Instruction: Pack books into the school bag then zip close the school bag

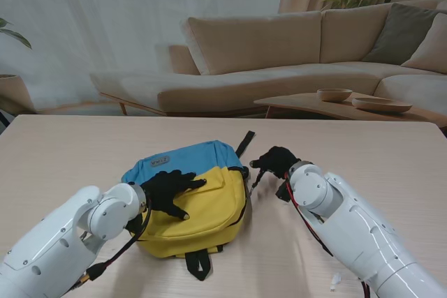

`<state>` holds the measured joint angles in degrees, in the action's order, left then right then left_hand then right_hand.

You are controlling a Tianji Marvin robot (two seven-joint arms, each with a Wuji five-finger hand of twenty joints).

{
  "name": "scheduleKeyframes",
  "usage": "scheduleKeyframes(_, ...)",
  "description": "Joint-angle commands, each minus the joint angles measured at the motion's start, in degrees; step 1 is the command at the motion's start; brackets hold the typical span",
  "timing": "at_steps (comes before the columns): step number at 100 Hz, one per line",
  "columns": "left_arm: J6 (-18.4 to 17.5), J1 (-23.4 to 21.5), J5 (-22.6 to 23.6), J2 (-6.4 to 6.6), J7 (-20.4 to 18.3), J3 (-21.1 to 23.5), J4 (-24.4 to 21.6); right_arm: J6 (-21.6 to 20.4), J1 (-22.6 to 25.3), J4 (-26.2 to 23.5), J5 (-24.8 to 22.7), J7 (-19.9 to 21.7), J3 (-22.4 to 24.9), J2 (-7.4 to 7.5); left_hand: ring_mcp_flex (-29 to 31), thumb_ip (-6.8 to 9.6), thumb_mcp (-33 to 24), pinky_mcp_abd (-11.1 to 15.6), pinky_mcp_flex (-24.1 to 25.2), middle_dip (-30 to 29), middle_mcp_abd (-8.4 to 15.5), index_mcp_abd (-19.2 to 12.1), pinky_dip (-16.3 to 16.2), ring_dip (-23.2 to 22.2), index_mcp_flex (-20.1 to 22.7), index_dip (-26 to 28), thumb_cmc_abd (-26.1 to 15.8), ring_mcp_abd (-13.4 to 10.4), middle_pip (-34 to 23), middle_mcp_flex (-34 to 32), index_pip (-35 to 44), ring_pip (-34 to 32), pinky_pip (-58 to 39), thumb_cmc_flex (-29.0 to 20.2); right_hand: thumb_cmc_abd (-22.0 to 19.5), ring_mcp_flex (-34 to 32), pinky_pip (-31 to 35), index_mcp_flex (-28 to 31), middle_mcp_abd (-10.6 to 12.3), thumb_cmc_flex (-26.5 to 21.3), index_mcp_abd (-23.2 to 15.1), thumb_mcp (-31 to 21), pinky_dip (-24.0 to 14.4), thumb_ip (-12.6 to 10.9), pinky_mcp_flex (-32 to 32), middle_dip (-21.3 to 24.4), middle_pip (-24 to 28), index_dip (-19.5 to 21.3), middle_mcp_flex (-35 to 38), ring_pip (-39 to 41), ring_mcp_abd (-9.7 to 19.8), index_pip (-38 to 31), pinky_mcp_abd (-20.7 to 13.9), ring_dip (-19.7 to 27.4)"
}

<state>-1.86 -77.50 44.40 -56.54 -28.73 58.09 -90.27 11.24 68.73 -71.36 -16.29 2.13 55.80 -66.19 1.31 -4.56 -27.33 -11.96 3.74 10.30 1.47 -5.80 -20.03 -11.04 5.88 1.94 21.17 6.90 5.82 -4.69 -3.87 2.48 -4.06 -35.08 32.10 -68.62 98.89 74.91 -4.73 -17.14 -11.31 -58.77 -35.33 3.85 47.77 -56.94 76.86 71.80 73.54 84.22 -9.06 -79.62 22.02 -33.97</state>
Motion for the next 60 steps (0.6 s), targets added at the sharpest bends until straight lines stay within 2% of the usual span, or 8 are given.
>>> scheduleKeyframes(1, -0.2, -1.6, 0.3, -0.03, -2.4, -1.1, 0.7, 0.9, -1.4, 0.8, 0.4, 0.3, -0.5, -1.45, 0.1, 1.29, -1.1, -0.5, 0.2, 0.6, 2.0, -1.8, 1.4, -0.2, 2.0, -0.1, 2.6, -1.1, -5.4, -1.9, 1.5, -2.3, 2.4, 0.0, -0.2, 0.1, 4.8, 1.6, -0.5, 1.1, -1.5, 0.8, 0.3, -0.5, -0.2, -0.4, 0.2, 0.2, 0.4, 1.4, 1.0, -1.5, -0.4, -0.6)
scheduleKeyframes(26, -1.1, -1.8, 1.1, 0.35, -4.1, -1.0, 0.2, 2.4, -7.1, 6.9, 2.3, -2.2, -4.8, -3.67, 0.1, 1.30, -2.2, -0.2, 0.2, 0.2, 2.2, -2.0, 2.0, 0.4, 2.0, -0.8, 3.4, -1.3, -5.3, -1.8, 1.5, -2.1, 2.5, -0.6, 1.1, -3.5, 6.5, 2.5, 0.4, 1.0, -0.6, 1.5, -0.1, -0.5, 3.0, -2.6, 4.3, 3.1, 4.7, 5.3, 3.4, -8.2, 0.0, -2.0)
scheduleKeyframes(43, -2.2, -1.3, 1.3, 0.67, -5.7, -1.1, 0.2, 1.9, -9.9, 11.4, 3.3, -5.0, -6.9, -5.49, 0.0, 1.23, -2.8, -0.1, 0.1, -0.3, 2.2, -2.0, 2.4, 0.9, 2.0, -1.2, 3.8, -1.4, -5.1, -1.7, 1.4, -2.0, 2.6, -0.7, 2.0, -2.9, 6.6, 2.4, 0.3, 0.4, -0.4, 1.6, 0.1, -0.3, 3.0, -3.1, 4.0, 2.8, 4.3, 5.4, 3.3, -8.9, -0.1, -2.2)
scheduleKeyframes(60, -3.0, -1.0, 1.4, 0.95, -7.0, -1.3, 0.2, 2.5, -12.3, 15.0, 4.9, -6.6, -8.6, -7.10, 0.0, 1.18, -3.1, 0.0, 0.1, -0.6, 2.4, -2.1, 2.8, 1.4, 2.0, -1.7, 4.1, -1.4, -5.1, -1.8, 1.4, -1.9, 2.8, -0.7, 0.8, -2.1, 6.3, 2.3, 0.1, 0.4, -0.7, 1.7, 0.3, -0.1, 2.2, -3.5, 3.7, 2.4, 3.5, 5.5, 3.0, -8.6, -0.3, -2.5)
